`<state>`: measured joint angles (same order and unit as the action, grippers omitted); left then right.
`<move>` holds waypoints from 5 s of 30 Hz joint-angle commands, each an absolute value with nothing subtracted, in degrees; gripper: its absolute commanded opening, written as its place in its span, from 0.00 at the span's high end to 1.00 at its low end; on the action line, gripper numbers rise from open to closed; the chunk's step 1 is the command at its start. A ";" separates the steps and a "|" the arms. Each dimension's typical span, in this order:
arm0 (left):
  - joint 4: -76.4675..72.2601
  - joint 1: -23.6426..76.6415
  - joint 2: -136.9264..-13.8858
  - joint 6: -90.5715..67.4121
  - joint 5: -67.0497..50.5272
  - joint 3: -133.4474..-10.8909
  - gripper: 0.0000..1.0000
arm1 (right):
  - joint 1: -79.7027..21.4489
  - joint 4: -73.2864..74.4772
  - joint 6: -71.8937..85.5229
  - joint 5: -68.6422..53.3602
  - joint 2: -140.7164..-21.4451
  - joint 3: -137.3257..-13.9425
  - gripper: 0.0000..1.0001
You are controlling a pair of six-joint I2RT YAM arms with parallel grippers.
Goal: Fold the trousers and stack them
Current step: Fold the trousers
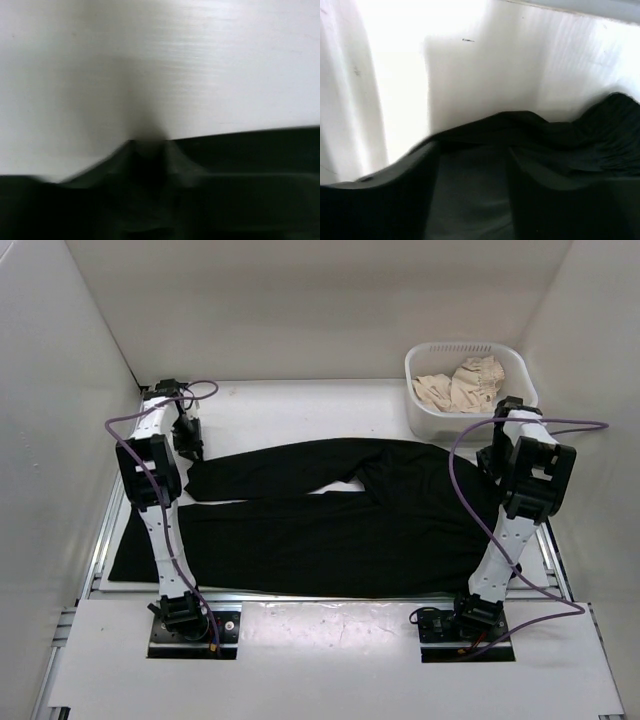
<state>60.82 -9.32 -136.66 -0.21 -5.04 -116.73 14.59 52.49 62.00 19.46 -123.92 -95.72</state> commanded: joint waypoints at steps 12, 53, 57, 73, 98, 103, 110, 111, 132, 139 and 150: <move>54.59 -13.45 -122.29 0.00 12.65 -123.22 0.86 | 14.42 55.29 52.05 30.14 -115.77 -92.82 1.00; 46.58 -33.75 -91.67 0.00 17.38 -77.93 0.86 | 18.98 65.19 40.96 19.86 -59.32 -55.53 1.00; 47.10 -34.80 -90.27 0.00 19.60 -81.12 0.86 | 19.51 72.48 40.96 20.92 -58.37 -59.85 1.00; 43.07 -46.31 -86.48 0.00 19.78 -58.18 0.86 | 23.55 74.62 42.28 20.56 -50.62 -42.10 1.00; 56.95 -35.26 -82.44 0.00 14.33 -59.50 0.43 | 16.89 64.96 40.33 17.40 -55.62 -53.88 0.62; 52.48 -28.04 -89.90 0.00 18.96 -59.51 0.46 | 8.19 57.16 43.95 18.02 -61.86 -52.48 0.71; 45.46 -26.19 -100.01 0.00 22.94 -57.49 0.53 | 6.59 47.66 49.74 15.38 -74.70 -45.62 0.91; 44.22 -26.19 -100.63 0.00 23.90 -57.48 0.53 | 6.59 46.42 50.62 16.77 -75.93 -44.92 0.91; 49.82 -19.58 -113.49 0.00 19.96 -86.74 0.31 | 7.12 43.68 53.81 17.85 -106.10 -76.65 1.00; 51.86 -27.23 -106.44 0.00 16.18 -81.94 0.23 | 7.65 45.61 39.65 14.16 -98.45 -77.16 0.67; 46.94 -27.77 -110.39 0.00 16.79 -67.69 0.21 | 16.51 54.87 40.75 -0.84 -74.67 -57.92 0.01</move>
